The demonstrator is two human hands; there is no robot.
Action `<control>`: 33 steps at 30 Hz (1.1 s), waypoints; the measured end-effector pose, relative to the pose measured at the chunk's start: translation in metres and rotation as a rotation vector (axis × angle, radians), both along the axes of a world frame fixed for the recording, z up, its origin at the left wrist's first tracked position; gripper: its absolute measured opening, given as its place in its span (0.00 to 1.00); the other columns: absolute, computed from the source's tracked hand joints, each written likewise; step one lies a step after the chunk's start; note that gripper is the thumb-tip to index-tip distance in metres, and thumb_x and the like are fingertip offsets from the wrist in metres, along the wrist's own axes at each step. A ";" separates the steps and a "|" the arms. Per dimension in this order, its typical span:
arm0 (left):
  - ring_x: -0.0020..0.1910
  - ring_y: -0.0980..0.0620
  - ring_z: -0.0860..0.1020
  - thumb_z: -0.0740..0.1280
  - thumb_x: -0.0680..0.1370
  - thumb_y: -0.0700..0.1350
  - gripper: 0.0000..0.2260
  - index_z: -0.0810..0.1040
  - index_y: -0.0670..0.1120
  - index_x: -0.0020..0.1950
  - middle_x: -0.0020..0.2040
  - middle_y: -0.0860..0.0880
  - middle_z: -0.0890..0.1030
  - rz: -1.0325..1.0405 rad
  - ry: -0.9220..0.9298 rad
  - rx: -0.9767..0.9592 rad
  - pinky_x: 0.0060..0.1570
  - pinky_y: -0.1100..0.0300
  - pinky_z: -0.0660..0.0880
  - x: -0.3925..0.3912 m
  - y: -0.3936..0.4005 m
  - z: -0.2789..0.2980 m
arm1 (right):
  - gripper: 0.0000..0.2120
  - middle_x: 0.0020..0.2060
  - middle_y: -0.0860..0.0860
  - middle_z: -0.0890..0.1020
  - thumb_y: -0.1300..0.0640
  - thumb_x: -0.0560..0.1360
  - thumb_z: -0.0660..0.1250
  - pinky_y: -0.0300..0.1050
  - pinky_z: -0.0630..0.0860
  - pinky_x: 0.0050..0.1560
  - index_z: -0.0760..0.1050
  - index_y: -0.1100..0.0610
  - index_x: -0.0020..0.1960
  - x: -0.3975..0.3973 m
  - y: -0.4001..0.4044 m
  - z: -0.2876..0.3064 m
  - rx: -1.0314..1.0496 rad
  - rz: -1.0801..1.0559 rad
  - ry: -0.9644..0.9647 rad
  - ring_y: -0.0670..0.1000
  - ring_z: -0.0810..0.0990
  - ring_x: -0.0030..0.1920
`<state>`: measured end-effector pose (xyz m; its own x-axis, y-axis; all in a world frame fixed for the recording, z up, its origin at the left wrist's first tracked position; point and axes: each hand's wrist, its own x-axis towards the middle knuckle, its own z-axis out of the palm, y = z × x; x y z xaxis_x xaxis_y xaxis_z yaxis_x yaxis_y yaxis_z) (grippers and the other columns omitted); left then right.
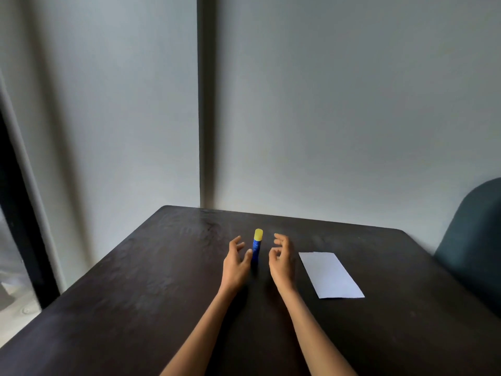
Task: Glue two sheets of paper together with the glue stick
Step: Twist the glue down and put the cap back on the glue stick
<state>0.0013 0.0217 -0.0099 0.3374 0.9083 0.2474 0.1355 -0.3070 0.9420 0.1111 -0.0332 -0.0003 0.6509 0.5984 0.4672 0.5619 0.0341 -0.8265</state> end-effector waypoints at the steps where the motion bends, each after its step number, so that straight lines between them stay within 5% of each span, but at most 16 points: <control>1: 0.67 0.49 0.71 0.62 0.80 0.46 0.22 0.62 0.47 0.73 0.70 0.44 0.72 0.021 -0.004 0.002 0.60 0.61 0.67 -0.005 -0.009 0.003 | 0.17 0.60 0.58 0.76 0.69 0.75 0.59 0.40 0.73 0.50 0.70 0.62 0.63 -0.003 -0.008 0.002 -0.041 0.005 -0.021 0.53 0.77 0.54; 7: 0.75 0.47 0.60 0.56 0.82 0.49 0.23 0.59 0.44 0.75 0.75 0.45 0.64 0.049 0.215 0.234 0.71 0.56 0.58 -0.040 -0.057 0.019 | 0.20 0.65 0.54 0.71 0.62 0.76 0.60 0.46 0.71 0.58 0.66 0.57 0.67 -0.013 -0.072 0.018 -0.266 0.045 -0.270 0.53 0.72 0.65; 16: 0.72 0.42 0.63 0.57 0.82 0.46 0.23 0.59 0.38 0.75 0.71 0.39 0.67 0.135 0.420 0.435 0.70 0.56 0.57 -0.062 -0.059 0.060 | 0.22 0.68 0.55 0.66 0.59 0.78 0.59 0.51 0.71 0.59 0.61 0.55 0.71 0.005 -0.103 0.067 -0.376 -0.023 -0.408 0.55 0.64 0.70; 20: 0.72 0.42 0.63 0.58 0.81 0.44 0.25 0.57 0.39 0.76 0.74 0.39 0.64 0.054 0.478 0.351 0.69 0.55 0.58 -0.048 -0.050 0.051 | 0.24 0.71 0.54 0.64 0.59 0.78 0.58 0.52 0.68 0.64 0.59 0.56 0.73 0.006 -0.086 0.067 -0.451 0.042 -0.336 0.54 0.62 0.72; 27: 0.74 0.46 0.62 0.55 0.82 0.45 0.23 0.56 0.40 0.76 0.76 0.42 0.62 -0.087 0.282 0.058 0.70 0.58 0.59 -0.006 -0.019 0.036 | 0.25 0.72 0.54 0.65 0.58 0.78 0.60 0.47 0.67 0.66 0.58 0.57 0.73 0.002 -0.024 0.044 -0.480 0.175 -0.098 0.55 0.71 0.67; 33: 0.68 0.47 0.71 0.54 0.83 0.45 0.18 0.67 0.44 0.72 0.69 0.42 0.73 -0.121 0.098 -0.121 0.63 0.61 0.65 0.016 -0.003 0.022 | 0.16 0.59 0.58 0.78 0.60 0.75 0.63 0.48 0.73 0.56 0.72 0.58 0.62 -0.004 0.011 0.024 -0.420 0.200 -0.074 0.58 0.78 0.58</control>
<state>0.0173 0.0186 0.0120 0.4631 0.8806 0.1000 0.1970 -0.2123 0.9572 0.1071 -0.0226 0.0234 0.4773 0.8561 0.1983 0.6366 -0.1813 -0.7496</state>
